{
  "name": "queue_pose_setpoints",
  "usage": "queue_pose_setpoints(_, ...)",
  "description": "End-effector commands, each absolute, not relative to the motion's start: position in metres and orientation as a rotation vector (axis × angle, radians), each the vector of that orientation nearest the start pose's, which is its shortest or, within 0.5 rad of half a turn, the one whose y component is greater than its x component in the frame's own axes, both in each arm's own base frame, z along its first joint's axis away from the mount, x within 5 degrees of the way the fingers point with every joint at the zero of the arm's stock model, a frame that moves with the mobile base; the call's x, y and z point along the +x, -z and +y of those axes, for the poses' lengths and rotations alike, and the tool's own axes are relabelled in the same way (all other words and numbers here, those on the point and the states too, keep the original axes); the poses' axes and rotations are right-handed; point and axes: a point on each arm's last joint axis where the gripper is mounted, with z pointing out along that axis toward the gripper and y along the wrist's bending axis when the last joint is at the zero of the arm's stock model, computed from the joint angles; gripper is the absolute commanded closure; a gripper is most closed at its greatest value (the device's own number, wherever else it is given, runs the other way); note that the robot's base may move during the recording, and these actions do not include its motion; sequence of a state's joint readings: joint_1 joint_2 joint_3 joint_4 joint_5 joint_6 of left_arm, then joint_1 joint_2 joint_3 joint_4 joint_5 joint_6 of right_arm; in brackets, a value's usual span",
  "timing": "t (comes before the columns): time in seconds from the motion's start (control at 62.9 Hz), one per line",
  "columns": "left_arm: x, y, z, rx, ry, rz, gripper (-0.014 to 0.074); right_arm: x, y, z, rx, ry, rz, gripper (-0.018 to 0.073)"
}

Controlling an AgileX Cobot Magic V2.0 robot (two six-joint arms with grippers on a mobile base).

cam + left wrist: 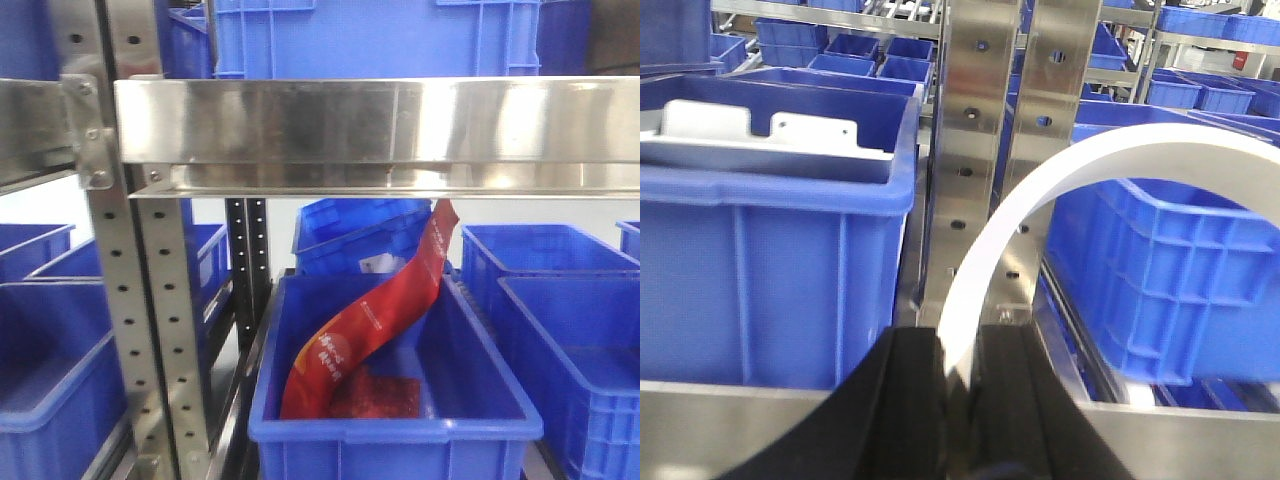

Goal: Grab PVC pipe and place in blue bin

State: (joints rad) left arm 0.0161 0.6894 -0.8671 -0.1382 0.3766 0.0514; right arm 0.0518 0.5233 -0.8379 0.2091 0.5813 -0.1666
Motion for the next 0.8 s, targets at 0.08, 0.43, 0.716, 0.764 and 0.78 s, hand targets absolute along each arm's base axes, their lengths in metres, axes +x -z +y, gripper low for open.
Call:
queue_pose_setpoints(0.08,0.1317,-0.4133,-0.0027,-0.043,0.095,1.644,0.0707,0.0848,-0.4026,0.0142,-0.124,-0.13,1.708,0.0728)
queue_pose_setpoints(0.43,0.1317,-0.4133,-0.003,-0.041,0.096,1.644,0.0707,0.0848,-0.4026,0.0142,-0.124,-0.13,1.708,0.0728)
queue_pose_setpoints(0.716,0.1317,-0.4133,-0.003,-0.041,0.096,1.644,0.0707,0.0848,-0.4026,0.0142,-0.124,-0.13,1.708,0.0728)
queue_pose_setpoints(0.764,0.1317,-0.4133,-0.0027,-0.043,0.095,1.644,0.0707,0.0848,-0.4026,0.0142,-0.124,-0.13,1.708,0.0728)
queue_pose_setpoints(0.78,0.1317,-0.4133,-0.0027,-0.043,0.095,1.644,0.0707,0.0848,-0.4026,0.0142,-0.124,-0.13,1.708,0.0728)
